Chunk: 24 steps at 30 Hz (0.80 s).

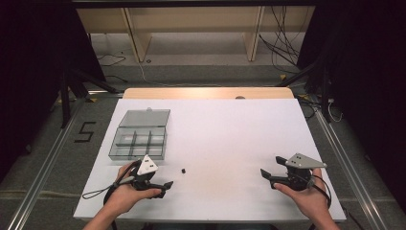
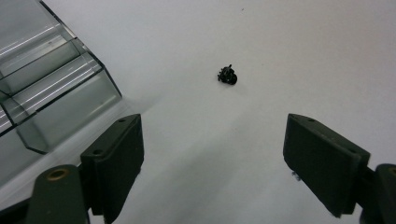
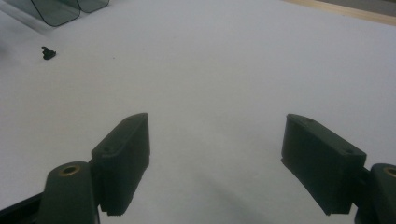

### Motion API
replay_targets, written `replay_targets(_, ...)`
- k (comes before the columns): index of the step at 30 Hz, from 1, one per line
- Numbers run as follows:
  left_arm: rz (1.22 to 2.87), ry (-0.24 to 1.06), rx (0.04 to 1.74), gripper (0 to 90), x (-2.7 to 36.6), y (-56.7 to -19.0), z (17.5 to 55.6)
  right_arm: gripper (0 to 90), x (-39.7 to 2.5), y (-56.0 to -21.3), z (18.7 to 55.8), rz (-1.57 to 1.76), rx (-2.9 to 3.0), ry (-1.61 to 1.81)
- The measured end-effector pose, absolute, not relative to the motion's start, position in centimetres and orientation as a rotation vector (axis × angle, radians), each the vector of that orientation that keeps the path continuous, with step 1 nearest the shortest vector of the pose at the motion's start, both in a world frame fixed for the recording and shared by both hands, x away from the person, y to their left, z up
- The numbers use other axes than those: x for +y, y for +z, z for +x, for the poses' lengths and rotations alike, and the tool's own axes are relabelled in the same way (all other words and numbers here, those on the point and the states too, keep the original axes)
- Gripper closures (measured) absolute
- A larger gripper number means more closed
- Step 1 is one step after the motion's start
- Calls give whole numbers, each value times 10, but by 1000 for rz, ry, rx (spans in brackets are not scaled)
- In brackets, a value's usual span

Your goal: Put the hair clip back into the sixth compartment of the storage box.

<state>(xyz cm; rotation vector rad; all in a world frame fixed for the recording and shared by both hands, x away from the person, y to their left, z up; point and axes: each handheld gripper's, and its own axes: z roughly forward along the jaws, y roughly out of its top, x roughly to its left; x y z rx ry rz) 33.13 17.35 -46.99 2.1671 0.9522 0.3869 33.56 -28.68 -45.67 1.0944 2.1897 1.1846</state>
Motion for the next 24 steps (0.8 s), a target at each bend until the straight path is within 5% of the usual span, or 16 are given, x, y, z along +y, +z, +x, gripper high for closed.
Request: replay_targets(24, 2159, 375, 949, 307, 144, -479, 349, 242, -278, -460, 337, 1099, 2201, 1166)
